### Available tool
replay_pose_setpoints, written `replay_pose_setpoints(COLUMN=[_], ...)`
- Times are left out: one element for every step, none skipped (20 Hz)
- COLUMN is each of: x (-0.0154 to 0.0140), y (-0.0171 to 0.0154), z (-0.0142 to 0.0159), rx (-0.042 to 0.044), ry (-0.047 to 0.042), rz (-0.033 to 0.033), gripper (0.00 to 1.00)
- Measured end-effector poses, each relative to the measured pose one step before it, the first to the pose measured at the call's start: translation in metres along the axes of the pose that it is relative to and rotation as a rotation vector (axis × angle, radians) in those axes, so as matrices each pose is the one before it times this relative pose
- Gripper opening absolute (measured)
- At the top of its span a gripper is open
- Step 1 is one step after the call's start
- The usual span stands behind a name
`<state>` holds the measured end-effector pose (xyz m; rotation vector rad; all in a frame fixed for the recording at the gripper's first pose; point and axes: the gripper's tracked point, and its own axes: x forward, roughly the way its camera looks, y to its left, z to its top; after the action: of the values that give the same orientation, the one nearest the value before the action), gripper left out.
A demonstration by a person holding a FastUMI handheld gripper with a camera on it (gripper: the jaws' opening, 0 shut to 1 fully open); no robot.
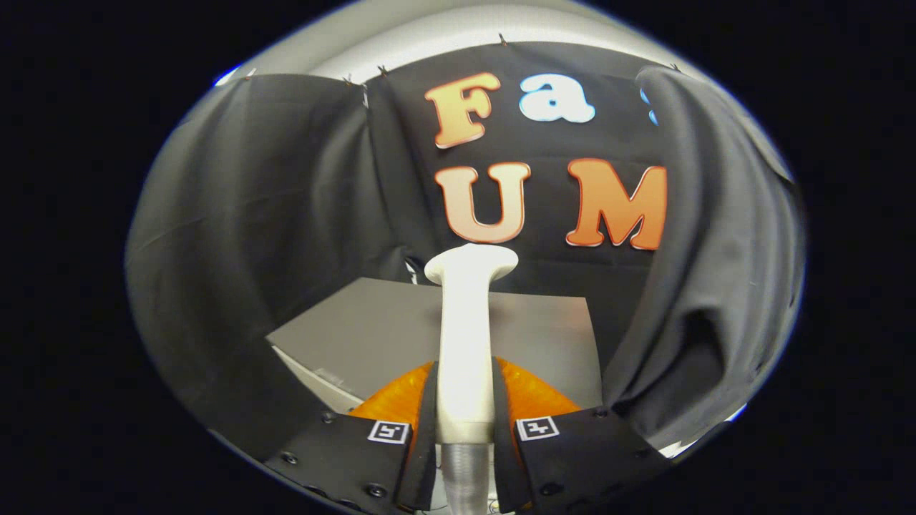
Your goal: Iron the clothes twice with a garment steamer, once on the left side and once on the right side.
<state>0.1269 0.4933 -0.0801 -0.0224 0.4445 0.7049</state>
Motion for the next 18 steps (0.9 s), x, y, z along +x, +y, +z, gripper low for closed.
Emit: replay_pose_setpoints(x=[-0.02234, -0.02057, -0.02138, -0.02176, -0.02178, -0.02663, -0.01862, -0.01964, -0.01855, -0.01516, -0.01444, -0.01558, -0.01245, -0.00950, -0.00959, -0.00801, -0.00447, 0.00280], y=[0.00355, 0.00141, 0.00402, 0.00235, -0.00042, -0.00329, -0.00660, -0.01053, -0.00894, -0.00948, -0.01236, -0.01389, -0.01361, -0.01406, -0.01407, -0.01441, -0.01546, -0.00885], z=[0.00002, -0.00202, -0.00199, -0.00193, -0.00025, 0.00532, 0.00318, 0.00976, 0.00881, 0.00818, 0.00355, 0.00048, -0.00001, 0.00268, 0.00005, -0.00014, -0.00094, -0.00029], rx=[0.00136, 0.00143, 0.00185, 0.00250, -0.00443, 0.00487, -0.00501, -0.00017, 0.00044, 0.00021, -0.00631, -0.00355, 0.00046, 0.00373, 0.00596, 0.00332, -0.00143, -0.00760], ry=[-0.03673, -0.01839, -0.01254, -0.00937, -0.01919, -0.04245, -0.02854, -0.03465, -0.03034, -0.02973, -0.02104, -0.01899, -0.01689, -0.01768, -0.01505, -0.01226, -0.01140, -0.00598], rz=[0.00955, 0.01083, 0.01719, 0.01717, 0.00979, -0.00213, -0.00739, -0.01126, -0.01583, -0.02190, -0.02463, -0.02864, -0.02864, -0.02862, -0.02980, -0.02985, -0.02845, -0.02762], gripper=[0.40, 0.40, 0.40, 0.40, 0.40, 0.40, 0.40, 0.40, 0.40, 0.40, 0.40, 0.40, 0.40, 0.40, 0.40, 0.40, 0.40, 0.40])
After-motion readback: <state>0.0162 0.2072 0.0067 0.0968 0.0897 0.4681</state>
